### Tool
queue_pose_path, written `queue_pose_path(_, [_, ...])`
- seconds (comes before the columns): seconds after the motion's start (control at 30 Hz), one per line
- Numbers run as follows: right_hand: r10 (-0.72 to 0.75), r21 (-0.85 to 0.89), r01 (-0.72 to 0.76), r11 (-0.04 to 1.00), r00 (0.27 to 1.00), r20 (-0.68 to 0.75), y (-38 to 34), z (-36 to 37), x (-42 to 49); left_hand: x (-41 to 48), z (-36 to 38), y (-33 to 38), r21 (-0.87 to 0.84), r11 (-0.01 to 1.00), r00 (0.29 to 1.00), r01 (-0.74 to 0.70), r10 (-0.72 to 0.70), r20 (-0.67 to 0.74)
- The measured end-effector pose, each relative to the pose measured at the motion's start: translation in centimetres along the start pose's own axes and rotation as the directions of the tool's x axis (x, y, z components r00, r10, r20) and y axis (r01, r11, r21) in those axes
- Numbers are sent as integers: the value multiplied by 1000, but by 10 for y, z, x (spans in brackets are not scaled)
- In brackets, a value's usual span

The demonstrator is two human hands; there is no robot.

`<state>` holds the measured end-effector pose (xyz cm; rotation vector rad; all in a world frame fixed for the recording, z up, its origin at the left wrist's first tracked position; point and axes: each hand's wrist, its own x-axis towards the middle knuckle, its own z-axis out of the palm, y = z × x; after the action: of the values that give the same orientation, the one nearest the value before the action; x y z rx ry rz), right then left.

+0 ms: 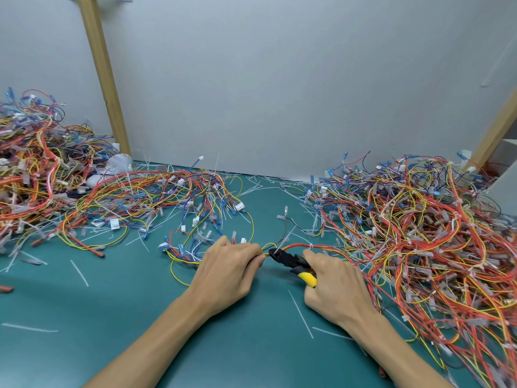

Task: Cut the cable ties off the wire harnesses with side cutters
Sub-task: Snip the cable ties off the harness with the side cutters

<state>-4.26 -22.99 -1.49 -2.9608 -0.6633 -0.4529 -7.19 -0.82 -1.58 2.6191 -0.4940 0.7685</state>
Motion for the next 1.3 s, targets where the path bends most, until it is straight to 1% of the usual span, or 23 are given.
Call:
queue_pose_path(0.3, [5,13,-5,1000,1000,-22,-1,-2,-2,1,-1,0,-17,1000,1000,-5,5,13])
queue_pose_path(0.4, [-10,-11,9,1000,996,-87,-4,-4,-3,1,-1,-1,-26,1000,1000,-11,11,3])
queue_pose_path(0.47, [-12,9,13,1000,990,-144,-5,-4,-4,1,-1,-1,-17,1000,1000,-17,17,4])
queue_pose_path(0.53, [1,26,3,1000,988,-157,-6,-5,-4,1,-1,-1,-5,1000,1000,-27,27,-3])
queue_pose_path(0.83, [4,40,0,999,995,-97,-7,-6,-4,1,2,2,57,996,998,-67,67,-4])
queue_pose_path(1.03, [30,-7,-30,1000,999,-15,-6,-4,-3,1,1,3,67,995,997,-78,80,-23])
queue_pose_path(1.13, [31,-14,-31,999,1000,-3,-5,-3,-3,1,0,4,67,994,995,-89,91,-34])
queue_pose_path(1.3, [11,5,-11,1000,1000,-23,-5,-2,-3,1,-1,4,50,995,996,-85,87,-25])
